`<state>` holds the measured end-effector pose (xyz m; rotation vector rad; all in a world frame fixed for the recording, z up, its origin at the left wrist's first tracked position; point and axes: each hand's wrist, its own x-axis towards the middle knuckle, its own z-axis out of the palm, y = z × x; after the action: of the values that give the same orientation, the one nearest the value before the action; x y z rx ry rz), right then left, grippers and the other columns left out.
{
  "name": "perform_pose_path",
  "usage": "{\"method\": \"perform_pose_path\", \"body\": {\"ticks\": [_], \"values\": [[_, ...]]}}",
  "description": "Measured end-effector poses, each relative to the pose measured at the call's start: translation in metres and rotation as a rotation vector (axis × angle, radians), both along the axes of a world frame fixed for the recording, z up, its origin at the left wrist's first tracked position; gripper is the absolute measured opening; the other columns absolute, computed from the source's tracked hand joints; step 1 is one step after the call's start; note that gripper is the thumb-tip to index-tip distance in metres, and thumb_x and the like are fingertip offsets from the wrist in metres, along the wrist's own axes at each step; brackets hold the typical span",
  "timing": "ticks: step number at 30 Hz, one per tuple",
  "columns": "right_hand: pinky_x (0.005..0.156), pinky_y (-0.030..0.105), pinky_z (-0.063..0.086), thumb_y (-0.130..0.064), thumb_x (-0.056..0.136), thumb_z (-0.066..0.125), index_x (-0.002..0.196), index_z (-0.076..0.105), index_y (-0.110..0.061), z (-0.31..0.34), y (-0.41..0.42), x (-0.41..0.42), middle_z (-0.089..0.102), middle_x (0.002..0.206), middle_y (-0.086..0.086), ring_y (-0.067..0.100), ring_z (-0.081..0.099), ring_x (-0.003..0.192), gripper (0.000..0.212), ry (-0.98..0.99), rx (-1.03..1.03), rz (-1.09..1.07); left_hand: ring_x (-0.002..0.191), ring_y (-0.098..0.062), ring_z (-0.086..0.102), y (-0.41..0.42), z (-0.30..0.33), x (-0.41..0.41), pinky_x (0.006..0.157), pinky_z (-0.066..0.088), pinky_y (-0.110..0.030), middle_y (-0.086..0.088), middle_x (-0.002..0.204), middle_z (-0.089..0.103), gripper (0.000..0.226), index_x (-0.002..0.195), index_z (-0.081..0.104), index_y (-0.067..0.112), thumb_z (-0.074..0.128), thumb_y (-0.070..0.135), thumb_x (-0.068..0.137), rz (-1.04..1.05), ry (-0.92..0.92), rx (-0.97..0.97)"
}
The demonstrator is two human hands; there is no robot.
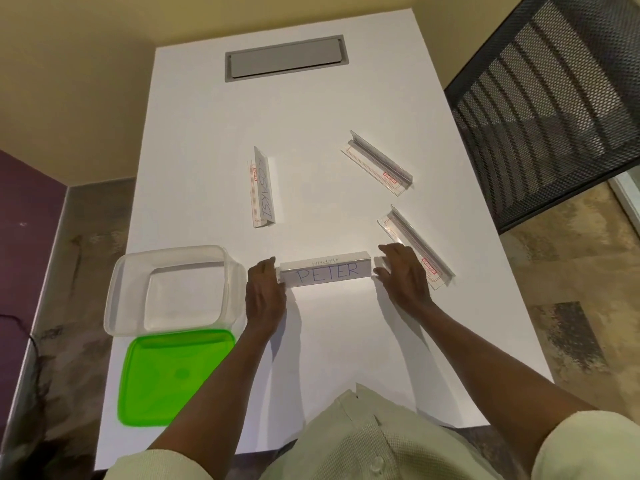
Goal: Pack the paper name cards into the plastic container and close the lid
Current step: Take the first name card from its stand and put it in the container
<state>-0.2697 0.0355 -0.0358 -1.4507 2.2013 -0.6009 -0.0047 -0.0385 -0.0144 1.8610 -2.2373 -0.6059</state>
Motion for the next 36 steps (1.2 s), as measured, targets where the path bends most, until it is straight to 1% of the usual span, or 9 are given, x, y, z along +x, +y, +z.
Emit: {"method": "perform_pose_path", "body": {"ticks": [3,9,17,23,26,29,31,34,36], "values": [[0.091,0.034,0.045,-0.018,0.081,0.071,0.131,0.05,-0.017,0.007,-0.013,-0.008,0.056,0.13,0.003,0.026,0.052,0.117,0.054,0.123,0.012,0.176,0.116,-0.041,0.055,-0.009,0.002,0.003,0.09,0.052,-0.048,-0.023,0.125,0.059,0.063,0.129,0.053,-0.007,0.075,-0.006,0.07,-0.197,-0.011,-0.052],[0.078,0.041,0.052,-0.007,0.058,0.085,0.118,0.062,-0.004,0.012,-0.034,-0.009,0.069,0.115,0.008,0.032,0.062,0.103,0.064,0.25,-0.026,0.454,0.106,-0.044,0.064,-0.021,0.004,0.005,0.08,0.056,-0.051,-0.029,0.115,0.066,0.066,0.117,0.061,-0.013,0.082,-0.01,0.055,-0.376,-0.02,-0.045],[0.068,0.039,0.052,-0.01,0.064,0.079,0.101,0.066,-0.004,0.012,-0.043,-0.009,0.073,0.091,0.005,0.033,0.062,0.088,0.04,0.282,0.021,0.573,0.085,-0.045,0.071,-0.027,0.001,0.004,0.064,0.06,-0.052,-0.03,0.098,0.071,0.06,0.101,0.069,-0.013,0.087,-0.013,0.043,-0.448,-0.105,-0.058],[0.063,0.031,0.045,-0.014,0.066,0.075,0.095,0.062,-0.011,0.01,-0.04,-0.003,0.069,0.085,-0.002,0.025,0.06,0.089,0.032,0.248,0.07,0.538,0.083,-0.041,0.067,-0.031,0.004,0.001,0.07,0.056,-0.043,-0.023,0.1,0.071,0.038,0.11,0.067,-0.003,0.069,-0.005,0.072,-0.374,-0.108,-0.011],[0.061,0.024,0.033,-0.008,0.07,0.071,0.088,0.06,-0.013,0.005,-0.037,-0.002,0.064,0.075,-0.002,0.023,0.058,0.08,0.023,0.231,0.023,0.503,0.083,-0.04,0.065,-0.032,0.006,0.0,0.071,0.054,-0.041,-0.021,0.098,0.072,0.033,0.112,0.067,0.0,0.063,-0.002,0.08,-0.364,-0.128,0.01],[0.06,0.027,0.034,-0.009,0.081,0.058,0.078,0.049,-0.019,0.004,-0.036,0.001,0.055,0.065,-0.004,0.018,0.049,0.075,0.014,0.14,0.035,0.427,0.085,-0.039,0.063,-0.033,0.007,-0.001,0.073,0.053,-0.043,-0.021,0.098,0.071,0.026,0.106,0.067,0.001,0.059,0.0,0.081,-0.345,-0.139,0.038],[0.061,0.031,0.04,-0.011,0.083,0.055,0.085,0.056,-0.015,0.002,-0.036,0.0,0.059,0.069,0.001,0.025,0.055,0.077,0.005,0.173,0.032,0.448,0.086,-0.038,0.062,-0.034,0.007,-0.002,0.074,0.052,-0.043,-0.021,0.097,0.071,0.024,0.104,0.067,0.001,0.058,0.001,0.081,-0.343,-0.151,0.05],[0.061,0.031,0.043,-0.012,0.083,0.053,0.094,0.064,-0.012,0.003,-0.033,0.0,0.063,0.07,0.003,0.029,0.059,0.077,0.015,0.159,0.004,0.429,0.087,-0.037,0.062,-0.035,0.007,-0.002,0.073,0.052,-0.042,-0.02,0.095,0.071,0.022,0.101,0.067,0.003,0.057,0.003,0.082,-0.356,-0.159,0.047],[0.057,0.026,0.034,-0.008,0.079,0.057,0.092,0.065,-0.011,0.007,-0.031,0.0,0.059,0.064,-0.001,0.028,0.057,0.068,0.016,0.147,-0.052,0.405,0.088,-0.038,0.062,-0.035,0.008,-0.001,0.073,0.052,-0.043,-0.021,0.096,0.071,0.023,0.103,0.067,0.003,0.057,0.003,0.083,-0.352,-0.136,0.039]]}}
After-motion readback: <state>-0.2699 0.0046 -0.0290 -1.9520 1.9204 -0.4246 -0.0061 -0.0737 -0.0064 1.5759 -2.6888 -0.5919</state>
